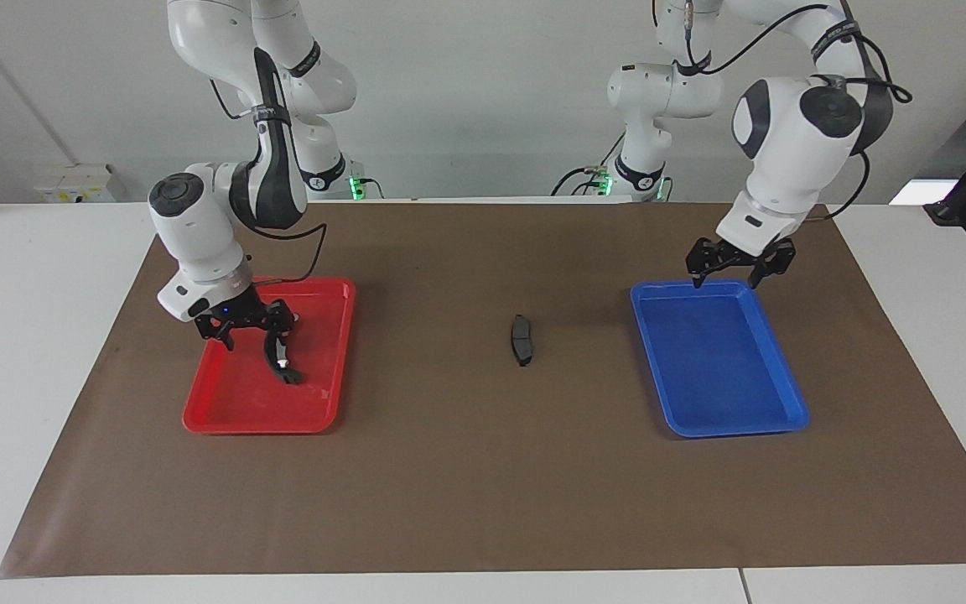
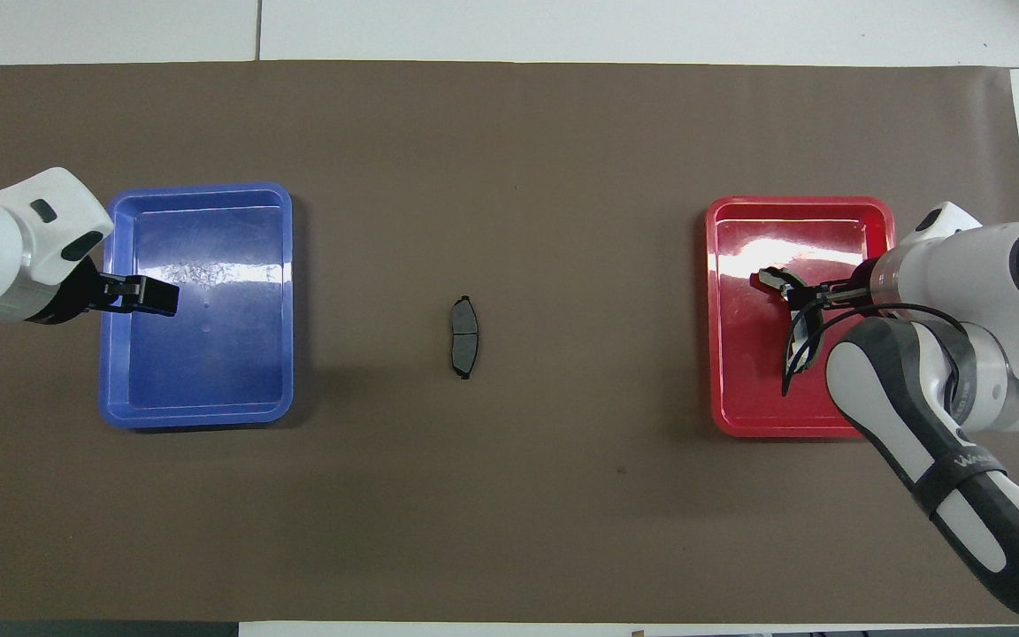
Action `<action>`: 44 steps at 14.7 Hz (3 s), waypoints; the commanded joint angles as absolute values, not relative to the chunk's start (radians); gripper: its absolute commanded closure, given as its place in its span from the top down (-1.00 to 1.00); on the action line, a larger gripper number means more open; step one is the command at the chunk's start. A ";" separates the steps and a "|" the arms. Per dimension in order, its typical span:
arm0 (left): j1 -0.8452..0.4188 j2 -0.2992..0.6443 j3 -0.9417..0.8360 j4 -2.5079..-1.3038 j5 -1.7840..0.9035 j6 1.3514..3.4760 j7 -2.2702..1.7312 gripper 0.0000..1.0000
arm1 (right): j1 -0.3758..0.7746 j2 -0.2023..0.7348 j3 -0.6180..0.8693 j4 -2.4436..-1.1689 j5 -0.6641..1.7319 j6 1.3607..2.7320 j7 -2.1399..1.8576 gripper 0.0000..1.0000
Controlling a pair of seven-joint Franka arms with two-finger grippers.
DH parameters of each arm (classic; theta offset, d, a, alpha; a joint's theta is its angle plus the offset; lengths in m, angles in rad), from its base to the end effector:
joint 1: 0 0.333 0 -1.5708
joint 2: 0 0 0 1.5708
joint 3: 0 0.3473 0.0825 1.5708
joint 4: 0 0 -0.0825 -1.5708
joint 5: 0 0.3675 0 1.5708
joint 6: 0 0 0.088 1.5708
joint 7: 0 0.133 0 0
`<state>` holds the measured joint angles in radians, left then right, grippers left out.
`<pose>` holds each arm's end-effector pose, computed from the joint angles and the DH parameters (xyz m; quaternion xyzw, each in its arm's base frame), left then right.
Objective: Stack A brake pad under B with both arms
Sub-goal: 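Retract the left gripper while the right gripper grasps the curved pad, then lift the curved pad with the right gripper over the small pad, then lower the curved pad onto the small pad and open the right gripper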
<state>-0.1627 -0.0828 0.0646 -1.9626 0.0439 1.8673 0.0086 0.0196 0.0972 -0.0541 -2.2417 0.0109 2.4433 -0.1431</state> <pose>0.5131 -0.0451 0.5187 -0.9980 0.0600 0.0055 0.0185 0.5385 -0.0182 0.3516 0.9974 0.0505 0.0521 0.0035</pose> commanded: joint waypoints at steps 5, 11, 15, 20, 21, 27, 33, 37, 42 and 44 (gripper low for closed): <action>-0.081 -0.078 0.054 -1.758 0.057 1.632 0.095 0.97 | 0.014 0.158 -0.038 -2.287 0.060 2.539 -0.252 0.98; 0.014 -0.038 0.054 -1.611 0.058 1.497 0.110 0.97 | 0.021 0.161 -0.038 -2.252 0.061 2.456 -0.276 -0.66; 0.017 -0.066 0.054 -1.669 0.058 1.505 0.144 0.97 | 0.028 0.163 -0.038 -2.176 0.064 2.358 -0.265 -1.00; 0.014 -0.072 0.054 -1.695 0.058 1.563 0.135 0.97 | 0.148 0.178 -0.031 -1.976 0.063 2.154 -0.056 -1.00; 0.012 -0.072 0.054 -1.697 0.058 1.575 0.135 0.97 | 0.188 0.187 -0.031 -1.955 0.063 2.154 0.021 -1.00; 0.008 -0.071 0.054 -1.697 0.058 1.577 0.135 0.97 | 0.429 0.314 -0.031 -1.795 0.060 2.152 0.455 -1.00; 0.006 -0.086 0.052 -1.727 0.058 1.577 0.133 0.98 | 0.602 0.431 -0.031 -1.712 0.046 2.222 0.540 -1.00; 0.006 -0.086 0.052 -1.721 0.058 1.574 0.127 0.98 | 0.666 0.462 -0.031 -1.713 0.046 2.273 0.540 -1.00; 0.003 -0.086 0.051 -1.717 0.058 1.545 0.130 0.98 | 0.689 0.483 -0.031 -1.718 0.046 2.301 0.541 -1.00; 0.003 -0.086 0.049 -1.721 0.058 1.545 0.130 0.98 | 0.695 0.492 -0.031 -1.717 0.046 2.303 0.543 -1.00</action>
<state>0.0081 -0.0645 0.0517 -1.6986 0.0450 1.5536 0.1303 0.6881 0.4768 -0.0280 -1.7374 0.0409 2.2911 0.5345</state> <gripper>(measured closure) 0.004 0.577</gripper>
